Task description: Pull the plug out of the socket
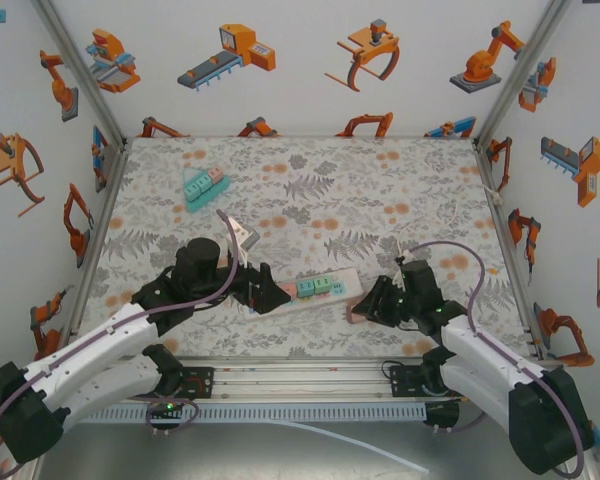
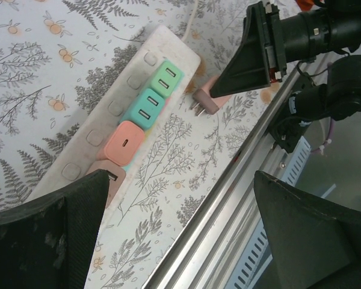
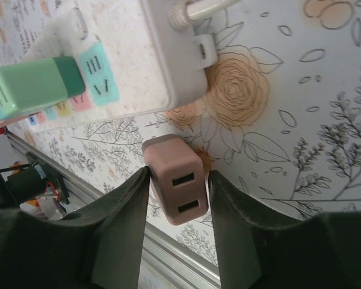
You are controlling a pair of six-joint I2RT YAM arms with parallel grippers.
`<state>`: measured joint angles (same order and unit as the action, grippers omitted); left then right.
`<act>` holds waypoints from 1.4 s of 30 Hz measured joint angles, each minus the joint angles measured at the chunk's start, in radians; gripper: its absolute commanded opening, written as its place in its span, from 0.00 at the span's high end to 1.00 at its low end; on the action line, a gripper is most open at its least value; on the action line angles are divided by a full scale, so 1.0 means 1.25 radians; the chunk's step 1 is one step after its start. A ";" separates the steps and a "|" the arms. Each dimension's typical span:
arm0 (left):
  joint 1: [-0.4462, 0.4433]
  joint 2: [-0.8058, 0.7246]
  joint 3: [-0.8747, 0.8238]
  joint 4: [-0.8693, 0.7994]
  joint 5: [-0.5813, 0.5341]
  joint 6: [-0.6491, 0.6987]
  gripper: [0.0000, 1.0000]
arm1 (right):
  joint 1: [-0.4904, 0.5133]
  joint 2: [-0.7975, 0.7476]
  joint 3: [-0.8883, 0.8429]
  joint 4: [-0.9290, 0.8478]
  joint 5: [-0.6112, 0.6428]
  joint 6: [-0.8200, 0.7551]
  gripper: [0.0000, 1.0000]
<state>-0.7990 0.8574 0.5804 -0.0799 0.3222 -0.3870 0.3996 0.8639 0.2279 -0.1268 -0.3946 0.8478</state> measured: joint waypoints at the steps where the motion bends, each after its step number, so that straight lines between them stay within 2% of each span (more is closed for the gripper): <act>1: 0.000 -0.002 0.000 -0.004 -0.009 0.000 0.02 | 0.000 -0.005 0.003 -0.014 0.009 -0.006 0.52; 12: 0.000 -0.038 -0.001 -0.066 -0.091 0.000 0.02 | 0.000 -0.091 0.126 -0.195 0.083 -0.066 0.51; 17: 0.000 -0.062 -0.001 -0.128 -0.170 -0.016 0.02 | 0.001 -0.085 0.264 -0.215 0.100 -0.175 0.53; 22: 0.000 -0.117 -0.013 -0.185 -0.278 -0.058 0.03 | 0.020 -0.019 0.382 -0.175 0.095 -0.370 0.55; 27: 0.016 -0.150 -0.027 -0.238 -0.346 -0.110 0.03 | 0.089 0.013 0.390 -0.125 0.045 -0.630 0.56; 31: 0.070 -0.133 -0.036 -0.277 -0.347 -0.150 0.03 | 0.175 0.025 0.385 -0.116 -0.023 -0.930 0.51; 34: 0.117 -0.122 -0.053 -0.289 -0.328 -0.173 0.03 | 0.207 0.067 0.375 -0.116 -0.077 -1.115 0.49; 39: 0.145 -0.100 -0.068 -0.292 -0.298 -0.191 0.01 | 0.220 0.210 0.391 -0.129 -0.120 -1.307 0.46; 42: 0.148 -0.080 -0.069 -0.288 -0.284 -0.197 0.01 | 0.229 0.300 0.426 -0.148 -0.128 -1.380 0.45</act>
<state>-0.6144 0.7570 0.4946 -0.4404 -0.0330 -0.6334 0.6857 1.2392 0.7609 -0.3119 -0.5541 -0.8772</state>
